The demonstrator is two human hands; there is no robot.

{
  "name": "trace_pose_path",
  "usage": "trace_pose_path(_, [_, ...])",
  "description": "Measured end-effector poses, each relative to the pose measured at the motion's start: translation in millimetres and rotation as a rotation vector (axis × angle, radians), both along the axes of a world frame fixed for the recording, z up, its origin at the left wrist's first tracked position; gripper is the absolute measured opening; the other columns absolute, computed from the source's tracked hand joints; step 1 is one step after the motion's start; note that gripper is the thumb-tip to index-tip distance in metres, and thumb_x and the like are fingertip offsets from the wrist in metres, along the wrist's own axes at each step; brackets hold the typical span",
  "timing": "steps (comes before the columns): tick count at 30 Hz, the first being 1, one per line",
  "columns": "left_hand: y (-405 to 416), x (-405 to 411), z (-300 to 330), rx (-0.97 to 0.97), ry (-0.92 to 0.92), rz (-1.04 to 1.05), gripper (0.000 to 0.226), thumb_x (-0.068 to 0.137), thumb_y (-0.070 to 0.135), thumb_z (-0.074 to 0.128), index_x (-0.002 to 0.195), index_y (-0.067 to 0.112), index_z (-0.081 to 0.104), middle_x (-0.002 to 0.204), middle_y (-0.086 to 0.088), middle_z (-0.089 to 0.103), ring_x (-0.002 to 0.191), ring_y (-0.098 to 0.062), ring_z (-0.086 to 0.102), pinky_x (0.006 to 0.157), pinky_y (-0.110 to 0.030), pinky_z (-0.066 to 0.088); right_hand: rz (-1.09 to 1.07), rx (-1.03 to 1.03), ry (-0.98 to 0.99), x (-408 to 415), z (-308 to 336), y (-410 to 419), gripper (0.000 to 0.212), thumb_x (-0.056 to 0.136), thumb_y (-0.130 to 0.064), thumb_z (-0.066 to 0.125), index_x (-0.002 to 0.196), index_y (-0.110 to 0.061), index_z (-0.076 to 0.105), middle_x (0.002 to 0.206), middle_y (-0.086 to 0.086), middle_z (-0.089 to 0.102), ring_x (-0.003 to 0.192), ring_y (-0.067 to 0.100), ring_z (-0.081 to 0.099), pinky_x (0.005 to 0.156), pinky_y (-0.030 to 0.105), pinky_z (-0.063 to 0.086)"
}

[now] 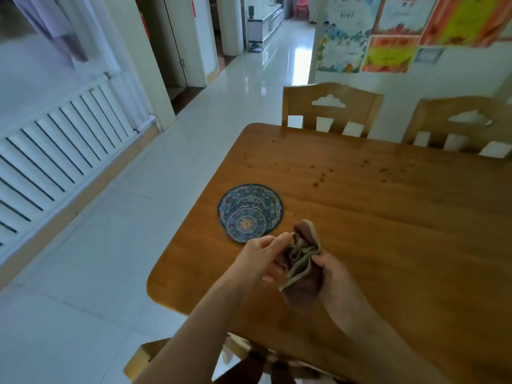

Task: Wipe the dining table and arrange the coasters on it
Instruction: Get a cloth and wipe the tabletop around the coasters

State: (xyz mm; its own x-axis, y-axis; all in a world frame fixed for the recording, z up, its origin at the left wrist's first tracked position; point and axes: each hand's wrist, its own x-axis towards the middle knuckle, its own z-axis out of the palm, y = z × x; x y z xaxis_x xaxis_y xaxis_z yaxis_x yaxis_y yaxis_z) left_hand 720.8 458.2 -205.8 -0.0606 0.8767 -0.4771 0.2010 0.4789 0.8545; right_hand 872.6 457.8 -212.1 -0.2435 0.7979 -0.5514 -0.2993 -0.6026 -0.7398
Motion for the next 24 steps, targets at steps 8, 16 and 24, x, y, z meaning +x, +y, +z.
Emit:
trace_pose_path(8, [3.2, 54.4, 41.7, 0.142, -0.205, 0.169, 0.02, 0.096, 0.023, 0.06, 0.103, 0.005, 0.065, 0.088, -0.01, 0.073, 0.074, -0.016, 0.071, 0.064, -0.029, 0.058, 0.297, 0.565, -0.305, 27.7, 46.1, -0.3, 0.029, 0.093, -0.034, 0.062, 0.121, -0.04, 0.057, 0.099, -0.001, 0.073, 0.089, 0.02, 0.071, 0.073, 0.034, 0.059])
trace_pose_path(16, [-8.3, 76.7, 50.1, 0.263, -0.037, 0.116, 0.009, 0.087, 0.016, 0.067, 0.093, 0.009, 0.066, 0.089, -0.014, 0.071, 0.081, -0.022, 0.07, 0.076, -0.039, 0.059, -0.13, 0.428, -0.441, 57.4, 82.5, 7.2, 0.022, 0.098, -0.023, 0.054, 0.08, -0.016, 0.064, 0.087, 0.02, 0.067, 0.075, 0.031, 0.066, 0.068, 0.046, 0.054])
trace_pose_path(24, [5.7, 101.3, 69.8, 0.53, -0.034, -0.145, 0.037, 0.084, 0.011, 0.073, 0.117, 0.022, 0.062, 0.113, 0.006, 0.066, 0.106, -0.006, 0.062, 0.089, -0.023, 0.052, 0.046, 0.687, -0.467, 84.6, 107.7, 16.3, 0.021, 0.097, -0.012, 0.057, 0.087, -0.025, 0.071, 0.079, -0.004, 0.071, 0.07, -0.001, 0.066, 0.06, 0.012, 0.048])
